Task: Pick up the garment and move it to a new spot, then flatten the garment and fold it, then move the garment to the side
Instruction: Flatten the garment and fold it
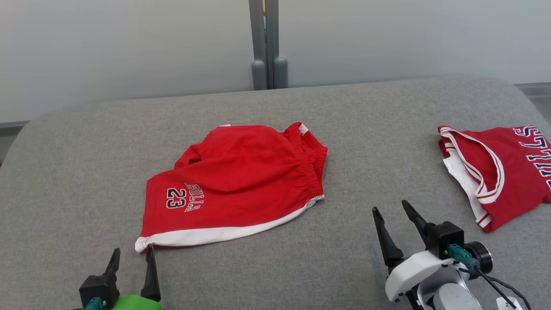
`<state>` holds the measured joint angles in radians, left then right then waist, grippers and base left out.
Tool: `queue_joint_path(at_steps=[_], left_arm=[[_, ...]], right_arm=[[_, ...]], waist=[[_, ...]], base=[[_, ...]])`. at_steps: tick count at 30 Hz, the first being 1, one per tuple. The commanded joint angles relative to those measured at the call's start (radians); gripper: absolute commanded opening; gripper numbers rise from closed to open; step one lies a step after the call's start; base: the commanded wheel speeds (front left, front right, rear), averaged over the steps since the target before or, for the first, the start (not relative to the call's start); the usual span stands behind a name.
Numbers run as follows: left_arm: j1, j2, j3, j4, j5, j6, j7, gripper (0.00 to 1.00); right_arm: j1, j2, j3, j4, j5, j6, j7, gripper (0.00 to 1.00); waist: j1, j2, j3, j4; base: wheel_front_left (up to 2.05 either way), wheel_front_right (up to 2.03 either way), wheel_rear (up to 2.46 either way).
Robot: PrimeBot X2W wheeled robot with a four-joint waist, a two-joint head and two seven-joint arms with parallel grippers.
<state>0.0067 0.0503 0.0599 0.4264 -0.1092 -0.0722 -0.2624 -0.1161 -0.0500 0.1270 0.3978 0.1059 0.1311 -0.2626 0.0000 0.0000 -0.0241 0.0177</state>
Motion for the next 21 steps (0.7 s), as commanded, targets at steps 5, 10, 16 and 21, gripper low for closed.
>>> queue_joint_path(at_steps=[5,10,16,21], left_arm=[[-0.078,0.002,-0.049,0.036,-0.054,-0.024,-0.002,1.00],[-0.144,0.002,-0.067,0.080,-0.106,-0.033,-0.002,1.00],[-0.203,0.002,-0.055,0.131,-0.166,-0.041,-0.002,1.00],[-0.234,0.002,-0.049,0.198,-0.213,-0.048,-0.002,1.00]], right_arm=[[-0.072,-0.011,0.064,0.056,-0.024,-0.001,-0.003,1.00],[-0.153,-0.032,0.120,0.102,-0.023,-0.001,-0.003,1.00],[-0.219,-0.047,0.152,0.124,-0.010,-0.001,-0.003,1.00],[-0.236,-0.050,0.159,0.126,0.005,-0.001,-0.003,1.00]], waist=[[0.0000,0.0000,0.087,0.042],[0.0000,0.0000,0.156,0.067],[0.0000,0.0000,0.200,0.084],[0.0000,0.0000,0.212,0.084]], base=[[0.00,0.00,0.00],[0.00,0.00,0.00],[0.00,0.00,0.00],[0.00,0.00,0.00]])
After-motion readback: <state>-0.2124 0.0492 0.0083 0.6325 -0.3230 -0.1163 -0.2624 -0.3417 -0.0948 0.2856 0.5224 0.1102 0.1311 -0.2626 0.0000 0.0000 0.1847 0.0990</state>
